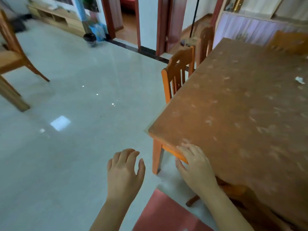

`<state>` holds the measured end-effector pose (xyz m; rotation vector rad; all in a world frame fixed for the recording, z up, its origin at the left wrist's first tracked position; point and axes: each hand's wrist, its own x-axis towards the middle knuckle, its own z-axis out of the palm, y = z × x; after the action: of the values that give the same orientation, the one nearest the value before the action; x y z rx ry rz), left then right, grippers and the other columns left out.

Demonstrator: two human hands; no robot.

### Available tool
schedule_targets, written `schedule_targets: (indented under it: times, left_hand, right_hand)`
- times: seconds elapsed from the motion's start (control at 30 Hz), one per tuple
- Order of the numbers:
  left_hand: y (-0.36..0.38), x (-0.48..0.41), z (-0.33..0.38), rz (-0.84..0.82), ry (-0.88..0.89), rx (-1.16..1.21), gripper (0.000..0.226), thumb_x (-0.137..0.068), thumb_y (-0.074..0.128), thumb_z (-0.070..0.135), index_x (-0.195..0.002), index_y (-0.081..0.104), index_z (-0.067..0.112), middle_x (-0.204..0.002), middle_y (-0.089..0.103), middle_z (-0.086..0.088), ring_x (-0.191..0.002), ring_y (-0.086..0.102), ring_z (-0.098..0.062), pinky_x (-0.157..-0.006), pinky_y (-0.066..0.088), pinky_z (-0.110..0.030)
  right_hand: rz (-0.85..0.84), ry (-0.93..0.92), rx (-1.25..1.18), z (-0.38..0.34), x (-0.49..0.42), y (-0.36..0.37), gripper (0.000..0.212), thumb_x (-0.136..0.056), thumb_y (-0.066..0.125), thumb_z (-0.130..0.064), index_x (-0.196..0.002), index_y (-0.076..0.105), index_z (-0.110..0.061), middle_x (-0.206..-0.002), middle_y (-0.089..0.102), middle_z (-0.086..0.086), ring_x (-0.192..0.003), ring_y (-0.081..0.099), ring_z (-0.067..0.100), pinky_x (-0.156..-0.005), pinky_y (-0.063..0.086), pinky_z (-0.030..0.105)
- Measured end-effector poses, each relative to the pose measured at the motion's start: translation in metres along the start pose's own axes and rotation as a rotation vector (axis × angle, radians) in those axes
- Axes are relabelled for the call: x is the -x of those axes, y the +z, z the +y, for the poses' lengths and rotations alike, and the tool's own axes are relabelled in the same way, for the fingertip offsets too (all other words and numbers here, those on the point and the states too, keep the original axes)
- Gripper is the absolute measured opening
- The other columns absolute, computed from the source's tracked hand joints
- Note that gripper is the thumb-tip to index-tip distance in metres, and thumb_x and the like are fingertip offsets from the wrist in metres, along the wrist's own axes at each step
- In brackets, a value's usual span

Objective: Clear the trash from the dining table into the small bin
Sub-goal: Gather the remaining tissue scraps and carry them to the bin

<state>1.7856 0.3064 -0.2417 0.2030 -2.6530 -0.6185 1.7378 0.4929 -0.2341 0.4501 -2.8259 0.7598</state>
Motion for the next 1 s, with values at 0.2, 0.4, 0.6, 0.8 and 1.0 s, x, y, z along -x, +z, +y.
schedule_targets:
  times: [0.2, 0.4, 0.6, 0.8, 1.0]
  left_hand:
    - [-0.033, -0.014, -0.107, 0.04, -0.156, -0.046, 0.026, -0.079, 0.051, 0.025, -0.088, 0.067, 0.007, -0.09, 0.069, -0.009, -0.081, 0.063, -0.032, -0.071, 0.047, -0.04]
    - [-0.032, -0.067, -0.178, 0.04, -0.239, -0.1, 0.019, -0.073, 0.061, 0.017, -0.086, 0.067, 0.005, -0.088, 0.07, -0.01, -0.079, 0.063, -0.033, -0.07, 0.048, -0.041]
    - [-0.018, -0.178, -0.235, 0.028, -0.205, -0.145, 0.017, -0.069, 0.075, 0.007, -0.084, 0.068, 0.003, -0.088, 0.07, -0.012, -0.079, 0.064, -0.034, -0.07, 0.048, -0.043]
    - [-0.01, -0.335, -0.254, 0.033, -0.043, -0.118, 0.022, -0.079, 0.055, 0.021, -0.087, 0.068, 0.005, -0.09, 0.07, -0.009, -0.083, 0.063, -0.031, -0.072, 0.047, -0.039]
    - [0.03, -0.451, -0.279, 0.007, -0.015, -0.04, 0.031, -0.08, 0.046, 0.026, -0.088, 0.067, 0.005, -0.09, 0.07, -0.009, -0.085, 0.063, -0.031, -0.074, 0.046, -0.038]
  right_hand:
    - [-0.131, -0.104, -0.061, -0.094, -0.05, 0.078, 0.029, -0.075, 0.07, -0.01, -0.104, 0.064, -0.005, -0.109, 0.064, 0.017, -0.106, 0.056, 0.034, -0.092, 0.043, 0.043]
    - [-0.206, -0.165, -0.088, -0.135, -0.125, 0.141, 0.029, -0.074, 0.071, -0.008, -0.102, 0.063, -0.005, -0.105, 0.066, 0.016, -0.099, 0.059, 0.036, -0.086, 0.047, 0.045]
    - [-0.192, -0.178, -0.13, -0.156, -0.243, 0.205, 0.029, -0.078, 0.067, -0.012, -0.106, 0.061, -0.005, -0.109, 0.064, 0.015, -0.103, 0.056, 0.035, -0.086, 0.046, 0.045]
    - [-0.099, -0.125, -0.11, -0.161, -0.381, 0.221, 0.029, -0.08, 0.064, -0.016, -0.109, 0.061, -0.009, -0.113, 0.063, 0.013, -0.107, 0.055, 0.031, -0.086, 0.045, 0.041]
    - [-0.071, -0.006, -0.093, -0.144, -0.475, 0.238, 0.03, -0.078, 0.067, -0.012, -0.107, 0.062, -0.007, -0.111, 0.063, 0.015, -0.106, 0.055, 0.034, -0.087, 0.046, 0.044]
